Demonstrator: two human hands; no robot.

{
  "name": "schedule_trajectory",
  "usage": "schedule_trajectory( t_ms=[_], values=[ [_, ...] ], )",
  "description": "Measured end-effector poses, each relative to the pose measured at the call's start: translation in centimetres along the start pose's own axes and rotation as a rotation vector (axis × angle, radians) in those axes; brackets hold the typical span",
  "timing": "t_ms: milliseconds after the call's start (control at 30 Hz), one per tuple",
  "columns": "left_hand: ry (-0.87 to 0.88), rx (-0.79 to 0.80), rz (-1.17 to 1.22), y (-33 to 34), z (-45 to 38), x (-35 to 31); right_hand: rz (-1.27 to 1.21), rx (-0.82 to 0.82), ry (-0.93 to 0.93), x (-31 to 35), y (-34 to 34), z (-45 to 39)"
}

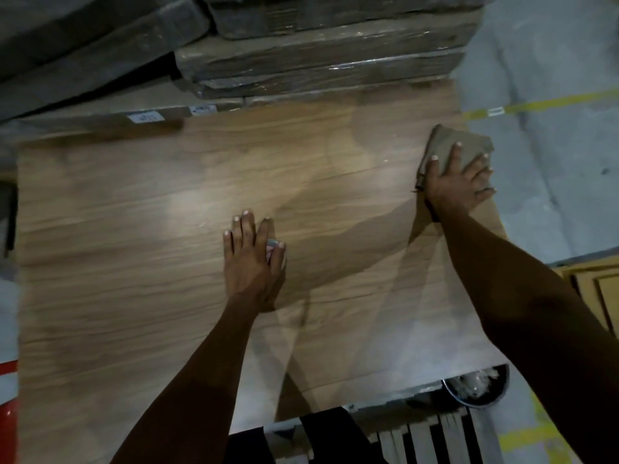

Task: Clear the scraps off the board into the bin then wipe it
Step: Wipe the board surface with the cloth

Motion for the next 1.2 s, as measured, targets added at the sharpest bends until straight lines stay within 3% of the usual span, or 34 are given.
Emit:
schedule_trajectory(
  t_ms=[167, 300, 833, 1033, 1200],
  values=[
    [-0.025, -0.046, 0.025, -0.7, 0.6, 2.3, 0.012, 0.062, 0.041, 3.3, 0.5, -0.3],
    [-0.101, -0.059, 0.069, -0.9, 1.7, 3.2, 0.074, 0.114, -0.101, 9.1, 2.1, 3.0],
    [-0.116, -0.002, 0.017, -7.0, 7.7, 24.1, 0.145, 0.170, -0.529, 38.6, 14.0, 34.3],
    [-0.137, 0.002, 0.053, -9.5, 7.8, 31.1, 0.134, 0.196, -0.659, 46.8, 17.2, 44.3],
    [-0.127, -0.042, 0.052, -9.9, 7.3, 33.5, 0.133, 0.219, -0.694, 50.4, 18.8, 47.9]
  ],
)
Point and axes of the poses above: each hand's wrist, its own z-axis away from the middle knuckle, its own y-axis out of the palm, x = y × z, the point moved 3 cm from there along -z, towards the middle knuckle, and after that the axes turned 1 degree about y, right-handed, at the moved point
